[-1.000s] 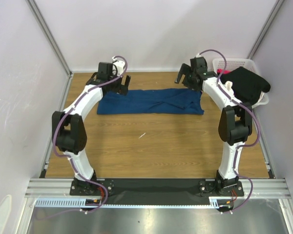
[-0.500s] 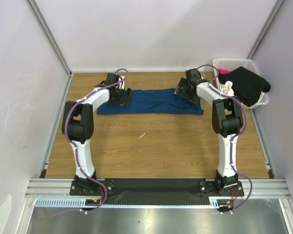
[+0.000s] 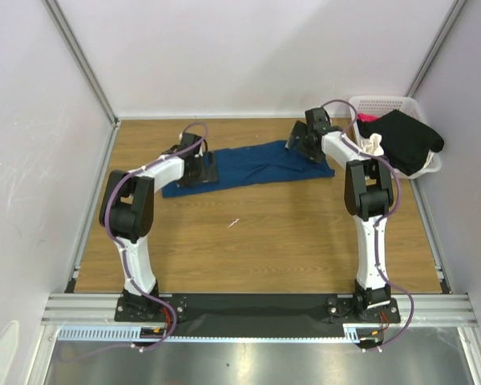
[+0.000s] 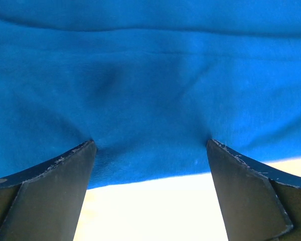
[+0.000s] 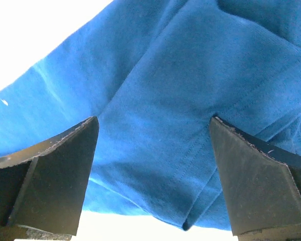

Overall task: Fold and stack the t-shirts
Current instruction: Fold the tshirt

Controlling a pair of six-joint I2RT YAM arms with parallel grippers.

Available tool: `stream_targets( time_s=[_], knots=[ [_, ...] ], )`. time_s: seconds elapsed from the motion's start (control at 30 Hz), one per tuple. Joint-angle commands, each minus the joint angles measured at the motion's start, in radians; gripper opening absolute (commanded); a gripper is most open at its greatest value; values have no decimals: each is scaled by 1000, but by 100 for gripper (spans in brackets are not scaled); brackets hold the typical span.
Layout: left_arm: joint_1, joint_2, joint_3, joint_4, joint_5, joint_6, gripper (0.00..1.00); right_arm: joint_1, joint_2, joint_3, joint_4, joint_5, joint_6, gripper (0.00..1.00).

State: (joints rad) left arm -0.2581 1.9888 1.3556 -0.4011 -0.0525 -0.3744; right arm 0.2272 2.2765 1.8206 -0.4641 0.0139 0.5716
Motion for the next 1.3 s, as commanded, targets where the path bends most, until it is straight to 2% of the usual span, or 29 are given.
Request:
stream_targets(
  time_s=[0.0, 0.17, 0.23, 0.4, 0.53, 0.6, 0.73, 0.87, 1.03, 1.17, 1.27],
  knots=[
    [-58, -48, -108, -79, 9, -132, 100, 0, 113, 80, 12, -48, -61, 98],
    [-115, -122, -260, -18, 103, -238, 100, 24, 259, 288, -19, -83, -127, 99],
    [-183, -149, -271, -27, 131, -250, 100, 43, 302, 351, -24, -112, -136, 100],
    [-344, -173, -195, -122, 123, -175, 100, 107, 391, 491, -8, -163, -147, 100],
    [-357, -289, -165, -192, 140, -107, 100, 126, 391, 577, -18, -196, -109, 100],
    [-342, -382, -144, -269, 83, -72, 100, 101, 355, 603, -27, -206, -98, 100],
    [-273, -485, -131, -347, 72, 30, 100, 46, 166, 597, 34, -223, -79, 100],
    [-242, -521, -229, -302, 23, 78, 100, 40, 69, 557, 12, -198, -73, 100],
    [-240, -469, -352, -144, 16, 63, 100, 93, 26, 415, -36, -146, -76, 100],
    [-240, -436, -385, -85, -26, 43, 100, 121, 37, 309, -36, -112, -52, 100],
    [-242, -430, -424, -41, -17, 25, 100, 130, 77, 304, -33, -98, -56, 100]
  ],
)
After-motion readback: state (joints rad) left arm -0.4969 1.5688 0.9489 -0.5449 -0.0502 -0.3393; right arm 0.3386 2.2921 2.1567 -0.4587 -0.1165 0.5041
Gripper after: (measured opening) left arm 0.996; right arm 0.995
